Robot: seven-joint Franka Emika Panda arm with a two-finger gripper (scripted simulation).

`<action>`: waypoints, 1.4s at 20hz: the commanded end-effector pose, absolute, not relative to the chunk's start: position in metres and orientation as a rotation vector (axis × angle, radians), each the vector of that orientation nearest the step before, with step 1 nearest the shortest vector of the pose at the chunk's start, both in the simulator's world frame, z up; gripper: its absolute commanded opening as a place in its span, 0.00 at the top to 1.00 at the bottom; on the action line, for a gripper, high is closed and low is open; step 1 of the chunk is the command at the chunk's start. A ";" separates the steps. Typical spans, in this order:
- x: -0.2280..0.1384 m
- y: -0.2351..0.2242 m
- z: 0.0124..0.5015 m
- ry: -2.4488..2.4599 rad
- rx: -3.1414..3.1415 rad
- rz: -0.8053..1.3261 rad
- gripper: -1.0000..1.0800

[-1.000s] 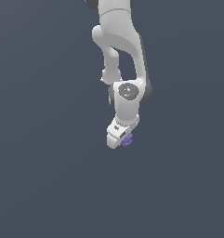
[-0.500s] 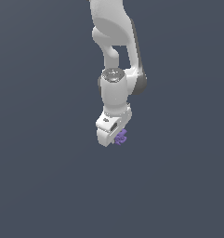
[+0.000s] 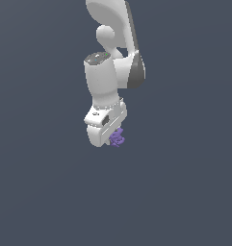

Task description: Pick up the object and move it to a goal position.

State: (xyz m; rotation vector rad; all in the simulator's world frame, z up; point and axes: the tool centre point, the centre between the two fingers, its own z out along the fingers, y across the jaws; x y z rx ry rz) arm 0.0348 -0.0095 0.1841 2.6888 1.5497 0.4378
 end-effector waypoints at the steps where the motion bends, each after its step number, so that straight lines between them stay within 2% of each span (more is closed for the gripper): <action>1: 0.038 -0.018 0.197 1.580 2.663 0.479 1.00; 28: 0.069 -0.116 0.345 1.881 2.339 0.928 1.00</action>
